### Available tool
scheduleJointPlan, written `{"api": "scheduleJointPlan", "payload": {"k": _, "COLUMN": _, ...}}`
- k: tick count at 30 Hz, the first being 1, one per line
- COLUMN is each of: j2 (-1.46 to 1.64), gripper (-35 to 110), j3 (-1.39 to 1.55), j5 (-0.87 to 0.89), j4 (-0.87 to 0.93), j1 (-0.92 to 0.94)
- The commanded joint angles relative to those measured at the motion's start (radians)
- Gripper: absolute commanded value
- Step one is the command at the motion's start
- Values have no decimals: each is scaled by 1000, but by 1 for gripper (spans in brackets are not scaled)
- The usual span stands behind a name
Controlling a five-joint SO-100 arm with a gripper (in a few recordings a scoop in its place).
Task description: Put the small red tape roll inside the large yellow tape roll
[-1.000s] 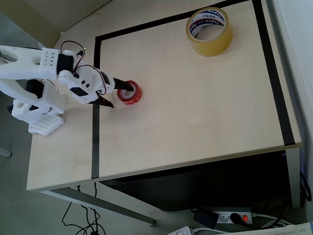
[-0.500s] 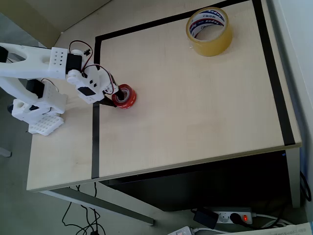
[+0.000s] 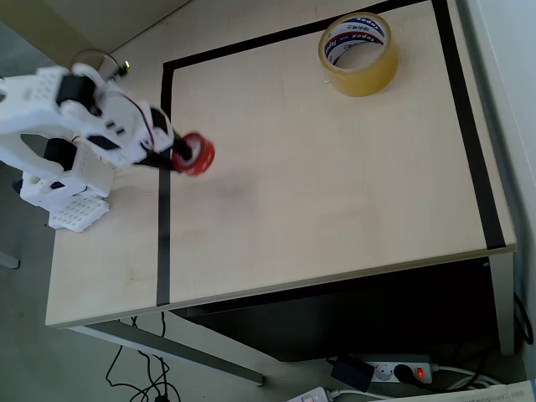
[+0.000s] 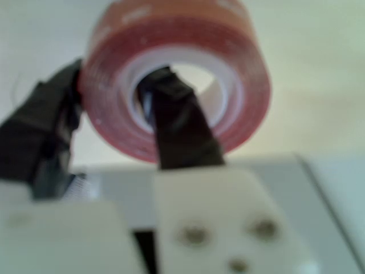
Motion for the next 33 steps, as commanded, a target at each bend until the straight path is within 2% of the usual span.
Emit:
{"api": "scheduleJointPlan", "payload": {"k": 1, "j2": 48, "gripper": 0, "j3": -273, "j5": 21, "j4": 17, "j1": -3}}
{"api": "scheduleJointPlan", "payload": {"k": 15, "j2": -405, "gripper": 0, "j3": -971, "j5": 66, "j4": 21, "j1": -186}}
{"api": "scheduleJointPlan", "payload": {"k": 23, "j2": -989, "gripper": 0, "j3": -1904, "j5": 75, "j4": 195, "j1": -245}}
{"api": "scheduleJointPlan", "payload": {"k": 33, "j2": -1154, "gripper": 0, "j3": -1928, "j5": 74, "j4": -69, "j1": -333}}
